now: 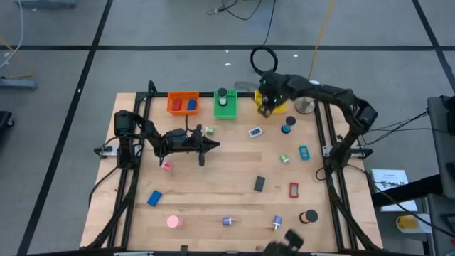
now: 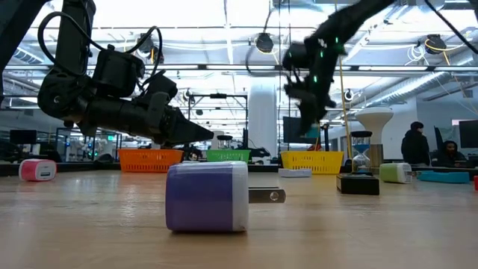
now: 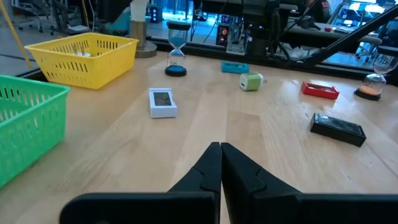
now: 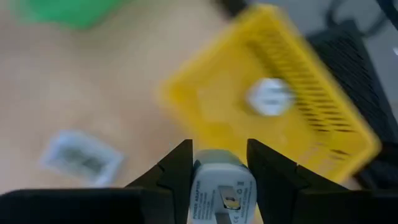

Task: Pick & Place Office items
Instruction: Put the blue charger adapter into the yellow bin

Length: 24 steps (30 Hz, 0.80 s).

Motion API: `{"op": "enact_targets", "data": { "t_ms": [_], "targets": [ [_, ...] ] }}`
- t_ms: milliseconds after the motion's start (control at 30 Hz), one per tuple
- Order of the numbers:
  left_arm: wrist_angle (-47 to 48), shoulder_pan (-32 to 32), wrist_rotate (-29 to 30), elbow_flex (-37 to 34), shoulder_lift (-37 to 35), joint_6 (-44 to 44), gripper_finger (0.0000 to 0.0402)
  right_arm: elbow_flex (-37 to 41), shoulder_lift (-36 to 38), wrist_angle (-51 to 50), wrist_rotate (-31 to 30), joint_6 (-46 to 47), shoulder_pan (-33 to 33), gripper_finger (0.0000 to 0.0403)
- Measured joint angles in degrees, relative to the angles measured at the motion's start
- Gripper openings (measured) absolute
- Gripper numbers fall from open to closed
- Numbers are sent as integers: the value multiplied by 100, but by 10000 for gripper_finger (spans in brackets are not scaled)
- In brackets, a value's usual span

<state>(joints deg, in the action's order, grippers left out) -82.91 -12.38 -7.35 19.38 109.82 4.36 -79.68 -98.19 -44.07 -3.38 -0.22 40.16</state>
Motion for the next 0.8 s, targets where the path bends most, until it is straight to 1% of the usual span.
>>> {"op": "enact_targets", "data": {
  "t_ms": [133, 267, 333, 533, 700, 800],
  "targets": [
    [-7, 2, -2, 2, 0, 28, 13, 4, -315, 21, 24, 112, 610, 121],
    [-15, 4, 0, 9, 0, 21, 6, 4, -607, 260, 11, 228, 889, 121],
    [-13, 4, 0, 9, 0, 15, 3, 7, -698, 428, 21, 271, 939, 121],
    [-11, 4, 0, 9, 0, 18, 13, 4, -902, 645, -124, 279, 1009, 122],
    [-7, 11, 0, 9, 0, 17, 3, 4, -1121, 759, -282, 268, 1052, 123],
    [-4, 26, 0, 9, 0, 18, 11, 4, -1145, 885, -296, 251, 1052, 124]
  ]
}}
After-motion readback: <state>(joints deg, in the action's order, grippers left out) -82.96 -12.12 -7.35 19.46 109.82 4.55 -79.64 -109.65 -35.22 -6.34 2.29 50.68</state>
